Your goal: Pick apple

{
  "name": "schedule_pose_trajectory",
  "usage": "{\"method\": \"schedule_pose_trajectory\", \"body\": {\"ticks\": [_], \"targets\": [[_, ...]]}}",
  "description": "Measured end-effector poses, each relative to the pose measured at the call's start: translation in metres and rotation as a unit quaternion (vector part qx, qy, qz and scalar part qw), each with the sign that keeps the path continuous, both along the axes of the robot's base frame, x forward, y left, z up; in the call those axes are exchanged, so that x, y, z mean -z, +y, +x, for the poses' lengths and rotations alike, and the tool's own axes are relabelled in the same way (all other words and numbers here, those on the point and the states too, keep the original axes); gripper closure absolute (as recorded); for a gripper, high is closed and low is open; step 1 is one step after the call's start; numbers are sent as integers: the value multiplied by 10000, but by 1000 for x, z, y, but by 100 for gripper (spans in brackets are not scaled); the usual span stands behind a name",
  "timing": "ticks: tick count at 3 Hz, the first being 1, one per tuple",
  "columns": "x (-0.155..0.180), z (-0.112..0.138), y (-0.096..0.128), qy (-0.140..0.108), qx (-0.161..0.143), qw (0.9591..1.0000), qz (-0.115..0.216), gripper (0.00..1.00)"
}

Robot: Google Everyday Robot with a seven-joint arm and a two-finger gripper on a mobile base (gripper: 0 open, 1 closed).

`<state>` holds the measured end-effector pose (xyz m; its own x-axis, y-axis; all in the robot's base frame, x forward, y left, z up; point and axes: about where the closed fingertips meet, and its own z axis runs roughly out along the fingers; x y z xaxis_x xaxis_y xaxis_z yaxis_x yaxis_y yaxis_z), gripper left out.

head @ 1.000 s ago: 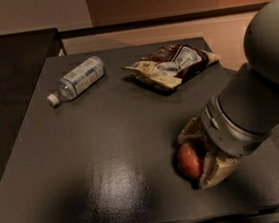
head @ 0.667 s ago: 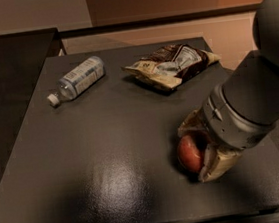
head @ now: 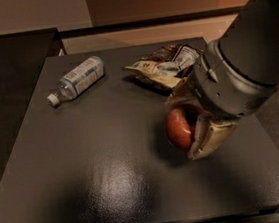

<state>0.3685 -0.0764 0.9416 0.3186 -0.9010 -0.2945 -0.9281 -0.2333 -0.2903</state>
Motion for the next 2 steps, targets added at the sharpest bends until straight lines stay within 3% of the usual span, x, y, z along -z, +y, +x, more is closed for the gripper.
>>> {"method": "schedule_pose_trajectory", "body": {"ticks": [2], "targets": [[-76, -4, 30, -649, -353, 9972, 62, 100]]}}
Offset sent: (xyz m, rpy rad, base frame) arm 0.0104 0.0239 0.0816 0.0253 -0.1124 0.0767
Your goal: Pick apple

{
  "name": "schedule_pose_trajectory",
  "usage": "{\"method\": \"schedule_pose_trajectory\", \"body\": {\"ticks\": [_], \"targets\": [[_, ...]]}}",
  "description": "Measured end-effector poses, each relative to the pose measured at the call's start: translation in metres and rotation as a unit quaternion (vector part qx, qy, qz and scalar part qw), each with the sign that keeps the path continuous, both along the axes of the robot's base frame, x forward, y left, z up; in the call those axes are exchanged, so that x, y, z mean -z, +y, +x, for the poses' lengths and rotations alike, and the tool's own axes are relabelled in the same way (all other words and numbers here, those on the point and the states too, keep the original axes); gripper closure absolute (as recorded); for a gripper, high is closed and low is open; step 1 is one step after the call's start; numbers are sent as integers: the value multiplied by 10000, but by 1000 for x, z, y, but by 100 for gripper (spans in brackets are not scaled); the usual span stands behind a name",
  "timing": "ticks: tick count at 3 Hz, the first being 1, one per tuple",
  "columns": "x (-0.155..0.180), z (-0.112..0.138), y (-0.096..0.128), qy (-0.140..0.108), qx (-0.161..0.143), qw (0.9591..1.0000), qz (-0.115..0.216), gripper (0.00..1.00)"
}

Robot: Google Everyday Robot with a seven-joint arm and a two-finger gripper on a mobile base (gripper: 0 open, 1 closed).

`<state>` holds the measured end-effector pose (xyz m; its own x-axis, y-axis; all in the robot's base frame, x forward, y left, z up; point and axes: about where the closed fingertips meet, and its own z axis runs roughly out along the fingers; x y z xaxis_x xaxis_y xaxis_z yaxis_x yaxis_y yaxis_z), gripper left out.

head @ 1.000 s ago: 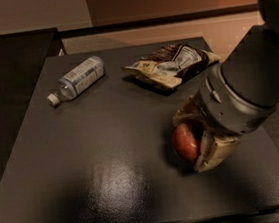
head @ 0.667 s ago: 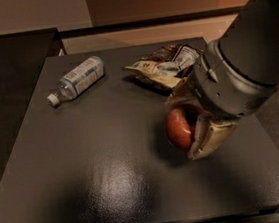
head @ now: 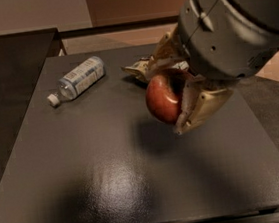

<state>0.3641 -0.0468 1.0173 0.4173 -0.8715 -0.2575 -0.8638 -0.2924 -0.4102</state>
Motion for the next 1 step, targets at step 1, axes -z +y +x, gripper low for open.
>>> {"method": "schedule_pose_trajectory", "body": {"ticks": [1], "targets": [[0, 0, 0, 0, 0, 10000, 0, 100]]}}
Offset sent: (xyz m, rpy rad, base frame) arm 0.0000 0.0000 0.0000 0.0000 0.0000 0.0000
